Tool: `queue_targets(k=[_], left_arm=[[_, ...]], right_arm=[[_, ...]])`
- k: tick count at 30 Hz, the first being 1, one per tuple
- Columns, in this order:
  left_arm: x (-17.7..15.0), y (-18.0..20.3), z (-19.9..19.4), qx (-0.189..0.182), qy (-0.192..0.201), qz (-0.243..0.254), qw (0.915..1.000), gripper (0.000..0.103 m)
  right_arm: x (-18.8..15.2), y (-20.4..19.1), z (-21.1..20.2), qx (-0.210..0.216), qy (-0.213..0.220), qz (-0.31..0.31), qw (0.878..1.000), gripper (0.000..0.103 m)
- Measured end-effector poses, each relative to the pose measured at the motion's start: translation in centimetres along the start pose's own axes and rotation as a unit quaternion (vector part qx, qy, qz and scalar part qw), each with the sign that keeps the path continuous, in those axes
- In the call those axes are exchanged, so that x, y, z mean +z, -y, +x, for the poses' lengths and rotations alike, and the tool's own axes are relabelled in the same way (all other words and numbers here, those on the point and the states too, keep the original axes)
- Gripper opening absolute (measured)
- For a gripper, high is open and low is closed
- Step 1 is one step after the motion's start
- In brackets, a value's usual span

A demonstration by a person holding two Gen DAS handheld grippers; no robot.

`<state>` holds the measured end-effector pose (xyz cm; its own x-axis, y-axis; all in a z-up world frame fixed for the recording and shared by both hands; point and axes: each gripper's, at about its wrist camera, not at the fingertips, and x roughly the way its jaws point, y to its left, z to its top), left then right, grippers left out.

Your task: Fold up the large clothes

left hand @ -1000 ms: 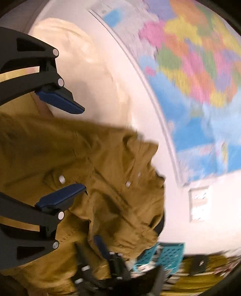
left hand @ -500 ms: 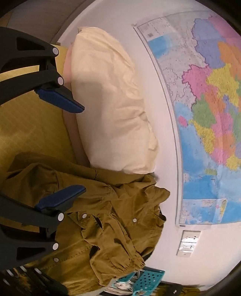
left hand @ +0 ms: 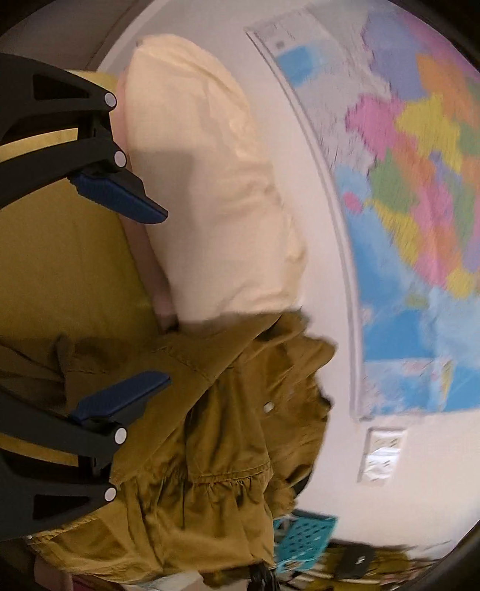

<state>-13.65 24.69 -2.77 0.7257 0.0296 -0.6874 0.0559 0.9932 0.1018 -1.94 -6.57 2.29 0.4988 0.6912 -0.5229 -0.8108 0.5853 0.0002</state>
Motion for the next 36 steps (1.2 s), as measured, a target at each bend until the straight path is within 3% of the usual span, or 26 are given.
queue_targets(k=[2, 4, 6, 8, 11, 13, 17, 20, 21, 22, 23, 24, 27, 31, 32, 35, 36], left_arm=[[0.5, 1.3, 1.5, -0.004, -0.015, 0.018, 0.9997, 0.079], [1.3, 2.7, 2.8, 0.003, -0.025, 0.04, 0.9989, 0.079], [2.2, 3.6, 3.3, 0.003, -0.018, 0.057, 0.9982, 0.079], [3.5, 4.5, 3.5, 0.004, -0.006, 0.074, 0.9972, 0.081], [4.8, 4.9, 3.8, -0.006, 0.001, 0.069, 0.9976, 0.081], [5.0, 5.0, 3.6, -0.005, 0.007, 0.061, 0.9981, 0.081], [3.9, 4.1, 3.2, -0.009, 0.003, 0.036, 0.9993, 0.081], [2.6, 2.9, 3.0, -0.016, -0.007, 0.019, 0.9997, 0.081], [2.3, 2.7, 2.9, -0.018, -0.009, 0.015, 0.9997, 0.081], [1.9, 2.3, 2.9, -0.021, -0.011, 0.012, 0.9997, 0.081], [1.6, 2.1, 2.8, -0.022, -0.011, 0.01, 0.9996, 0.081], [1.4, 1.9, 2.8, -0.026, -0.011, 0.007, 0.9996, 0.081], [1.0, 1.2, 2.7, -0.043, -0.007, -0.002, 0.9991, 0.081], [0.9, 0.7, 3.0, -0.07, 0.002, -0.008, 0.9975, 0.081], [0.9, 0.8, 3.1, -0.075, 0.004, -0.008, 0.9972, 0.081], [1.0, 1.2, 3.9, -0.076, -0.003, -0.004, 0.9971, 0.081], [1.1, 1.5, 4.3, -0.072, -0.008, 0.001, 0.9974, 0.081]], right_arm=[[-2.1, 2.2, 2.5, -0.024, -0.046, 0.023, 0.998, 0.02], [-3.3, 2.9, 3.3, -0.041, -0.055, 0.037, 0.997, 0.038], [-3.5, 3.3, 2.5, -0.041, -0.034, 0.053, 0.997, 0.051], [-2.3, 2.6, 1.2, -0.027, 0.013, 0.049, 0.998, 0.056], [1.3, -1.0, 0.4, 0.012, 0.067, -0.002, 0.998, 0.069], [4.4, -4.5, 2.4, 0.05, 0.071, -0.045, 0.995, 0.075], [9.2, -10.5, 9.3, 0.086, 0.011, -0.118, 0.989, 0.075], [11.2, -12.6, 15.9, 0.071, -0.051, -0.154, 0.984, 0.069], [11.5, -12.8, 17.2, 0.065, -0.064, -0.159, 0.983, 0.06], [12.0, -12.7, 19.0, 0.065, -0.087, -0.157, 0.982, 0.04], [12.5, -12.3, 20.1, 0.082, -0.103, -0.147, 0.98, 0.027], [12.9, -11.9, 20.7, 0.1, -0.109, -0.139, 0.979, 0.006], [14.6, -10.7, 18.7, 0.123, -0.065, -0.121, 0.983, 0.004], [18.8, -8.1, 13.1, 0.149, 0.054, -0.084, 0.984, 0.004], [19.3, -8.1, 12.8, 0.142, 0.067, -0.091, 0.983, 0.004], [20.0, -8.8, 15.9, 0.112, 0.042, -0.104, 0.987, 0.009], [20.1, -9.2, 17.7, 0.102, 0.017, -0.103, 0.989, 0.022]])
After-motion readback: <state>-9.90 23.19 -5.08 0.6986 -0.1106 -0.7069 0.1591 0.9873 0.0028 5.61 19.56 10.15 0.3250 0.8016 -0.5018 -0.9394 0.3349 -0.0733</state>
